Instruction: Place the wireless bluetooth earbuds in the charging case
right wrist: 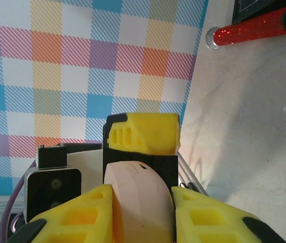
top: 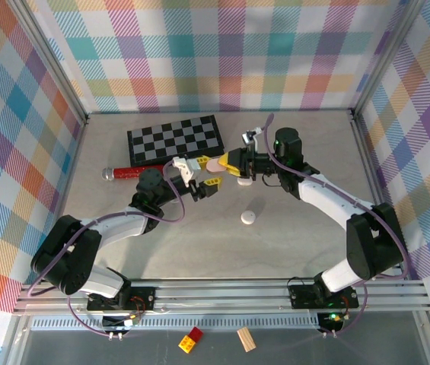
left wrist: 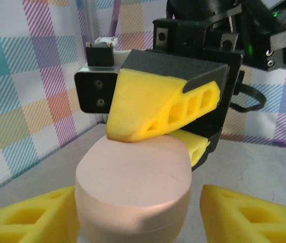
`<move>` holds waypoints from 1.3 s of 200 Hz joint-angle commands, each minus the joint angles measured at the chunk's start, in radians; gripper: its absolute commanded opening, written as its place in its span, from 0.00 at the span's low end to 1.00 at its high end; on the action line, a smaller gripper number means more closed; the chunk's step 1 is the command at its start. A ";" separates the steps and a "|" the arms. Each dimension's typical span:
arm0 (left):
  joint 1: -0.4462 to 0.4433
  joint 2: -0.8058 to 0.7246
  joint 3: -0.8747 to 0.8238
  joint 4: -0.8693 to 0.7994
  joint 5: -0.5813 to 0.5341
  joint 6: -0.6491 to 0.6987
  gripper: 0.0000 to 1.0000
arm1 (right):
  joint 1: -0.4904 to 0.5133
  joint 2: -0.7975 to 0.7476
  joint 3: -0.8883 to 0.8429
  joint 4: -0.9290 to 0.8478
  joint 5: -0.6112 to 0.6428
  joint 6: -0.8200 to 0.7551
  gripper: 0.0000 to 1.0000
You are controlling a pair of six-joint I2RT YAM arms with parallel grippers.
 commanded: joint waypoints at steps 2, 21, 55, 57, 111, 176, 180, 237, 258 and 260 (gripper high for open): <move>-0.003 -0.057 0.001 -0.063 0.005 0.024 0.81 | -0.010 -0.028 -0.023 -0.039 0.081 -0.079 0.14; -0.003 -0.096 -0.016 -0.149 -0.003 0.037 0.93 | -0.028 -0.043 -0.049 -0.101 0.154 -0.141 0.14; -0.003 -0.162 -0.057 -0.295 -0.031 0.038 1.00 | -0.044 -0.016 -0.079 -0.182 0.259 -0.239 0.14; -0.003 -0.166 -0.061 -0.299 -0.035 0.035 1.00 | -0.044 -0.012 -0.079 -0.186 0.262 -0.248 0.14; -0.003 -0.240 -0.157 -0.364 -0.082 -0.042 1.00 | -0.010 0.143 -0.032 -0.219 0.371 -0.367 0.16; -0.003 -0.258 -0.216 -0.338 -0.107 -0.073 1.00 | 0.107 0.418 0.153 -0.188 0.434 -0.390 0.17; -0.003 -0.259 -0.219 -0.337 -0.107 -0.075 1.00 | 0.112 0.437 0.166 -0.191 0.435 -0.390 0.17; -0.005 -0.259 -0.236 -0.320 -0.111 -0.100 1.00 | 0.145 0.621 0.323 -0.240 0.442 -0.407 0.21; -0.006 -0.252 -0.234 -0.317 -0.123 -0.103 1.00 | 0.145 0.645 0.359 -0.277 0.453 -0.427 0.30; -0.007 -0.252 -0.234 -0.317 -0.125 -0.105 1.00 | 0.145 0.643 0.363 -0.281 0.453 -0.431 0.32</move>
